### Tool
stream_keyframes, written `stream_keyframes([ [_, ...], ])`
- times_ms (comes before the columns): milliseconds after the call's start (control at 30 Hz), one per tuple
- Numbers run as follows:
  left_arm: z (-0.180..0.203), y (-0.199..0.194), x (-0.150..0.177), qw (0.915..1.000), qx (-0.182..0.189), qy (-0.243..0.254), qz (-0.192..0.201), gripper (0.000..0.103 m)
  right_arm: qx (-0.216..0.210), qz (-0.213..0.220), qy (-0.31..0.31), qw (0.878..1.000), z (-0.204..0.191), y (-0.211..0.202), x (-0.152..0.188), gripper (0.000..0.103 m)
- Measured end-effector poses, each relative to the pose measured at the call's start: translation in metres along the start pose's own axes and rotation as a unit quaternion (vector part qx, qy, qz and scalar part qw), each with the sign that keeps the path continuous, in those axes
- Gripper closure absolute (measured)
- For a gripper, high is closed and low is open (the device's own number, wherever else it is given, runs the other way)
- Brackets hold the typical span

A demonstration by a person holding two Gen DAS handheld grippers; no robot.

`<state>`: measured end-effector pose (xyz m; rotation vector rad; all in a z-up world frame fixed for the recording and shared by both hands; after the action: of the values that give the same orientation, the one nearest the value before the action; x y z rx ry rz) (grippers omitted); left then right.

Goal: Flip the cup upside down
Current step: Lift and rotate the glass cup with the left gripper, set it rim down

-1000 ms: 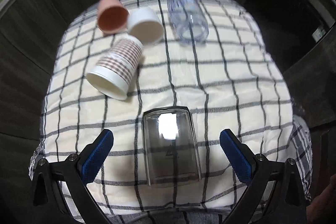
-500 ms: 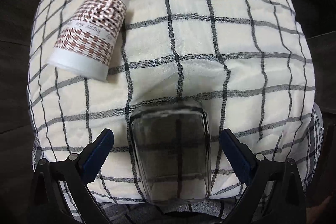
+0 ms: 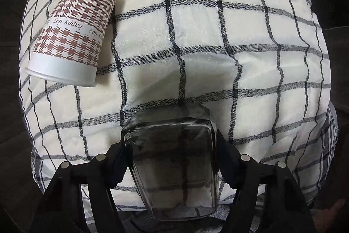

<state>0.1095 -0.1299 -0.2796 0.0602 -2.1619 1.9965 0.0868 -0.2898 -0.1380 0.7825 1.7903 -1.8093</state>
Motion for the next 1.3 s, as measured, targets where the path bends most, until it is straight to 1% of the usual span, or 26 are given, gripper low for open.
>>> stream_keyframes([
  [67,-0.009,-0.002,0.005,1.0,-0.002,0.002,0.009,0.034,-0.001,-0.001,0.0,1.0,-0.001,-0.001,0.001,0.007],
  [100,-0.017,-0.01,0.011,0.9999,-0.003,0.002,0.014,0.034,-0.001,0.0,-0.002,1.0,-0.002,-0.001,0.001,0.007],
  [200,-0.025,-0.024,0.02,0.9991,0.003,0.002,0.042,0.035,-0.004,-0.001,-0.002,1.0,-0.004,-0.004,0.001,0.007],
  [267,-0.031,-0.037,0.025,0.9972,0.011,0.005,0.074,0.035,-0.007,-0.001,0.0,1.0,-0.005,-0.005,0.001,0.007],
  [333,-0.037,-0.052,0.028,0.9925,0.014,0.007,0.121,0.035,-0.009,0.001,0.002,1.0,-0.006,-0.008,0.001,0.007],
  [400,-0.044,-0.064,0.033,0.9866,0.013,0.008,0.163,0.035,-0.007,0.005,0.001,1.0,-0.007,-0.011,0.0,0.007],
  [467,-0.053,-0.073,0.037,0.9793,0.027,-0.001,0.201,0.035,-0.004,0.008,-0.003,1.0,-0.008,-0.014,-0.001,0.007],
  [500,-0.058,-0.076,0.039,0.9746,0.033,-0.006,0.221,0.035,0.001,0.008,-0.007,1.0,-0.01,-0.015,-0.001,0.007],
  [567,-0.057,-0.083,0.04,0.9663,0.042,-0.011,0.254,0.035,0.003,0.002,-0.011,1.0,-0.012,-0.014,-0.001,0.007],
  [667,-0.058,-0.092,0.03,0.9513,0.059,-0.026,0.301,0.035,0.009,0.0,-0.015,1.0,-0.015,-0.014,0.0,0.007],
  [767,-0.057,-0.097,0.019,0.9284,0.076,-0.038,0.362,0.035,0.01,-0.002,-0.023,1.0,-0.02,-0.014,0.001,0.007],
  [833,-0.059,-0.099,0.013,0.9102,0.085,-0.046,0.403,0.035,0.012,-0.006,-0.029,0.999,-0.024,-0.014,0.003,0.007],
  [867,-0.062,-0.1,0.013,0.8997,0.087,-0.053,0.424,0.035,0.011,-0.008,-0.031,0.999,-0.025,-0.014,0.004,0.007],
  [933,-0.064,-0.099,0.013,0.8918,0.102,-0.064,0.436,0.035,0.013,-0.012,-0.037,0.999,-0.028,-0.014,0.006,0.007],
  [1067,-0.065,-0.086,0.011,0.887,0.105,-0.069,0.445,0.035,0.016,-0.015,-0.046,0.999,-0.033,-0.016,0.008,0.007],
  [1133,-0.063,-0.08,0.014,0.8866,0.1,-0.067,0.447,0.035,0.018,-0.017,-0.05,0.998,-0.034,-0.016,0.008,0.008],
  [1300,-0.063,-0.067,0.019,0.8917,0.102,-0.067,0.436,0.035,0.024,-0.02,-0.057,0.998,-0.036,-0.017,0.009,0.008],
])
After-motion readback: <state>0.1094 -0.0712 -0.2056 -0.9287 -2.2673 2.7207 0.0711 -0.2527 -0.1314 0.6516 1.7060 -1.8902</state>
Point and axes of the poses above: each gripper's, at about its wrist camera, not at the fingertips, and y roughly the way its jaws point, z to its right, x to its underside, the point moved 6 cm from there along y, roughly the way its jaws point, and after that the axes turned 13 degrees about -y, right-handed, at the moved point
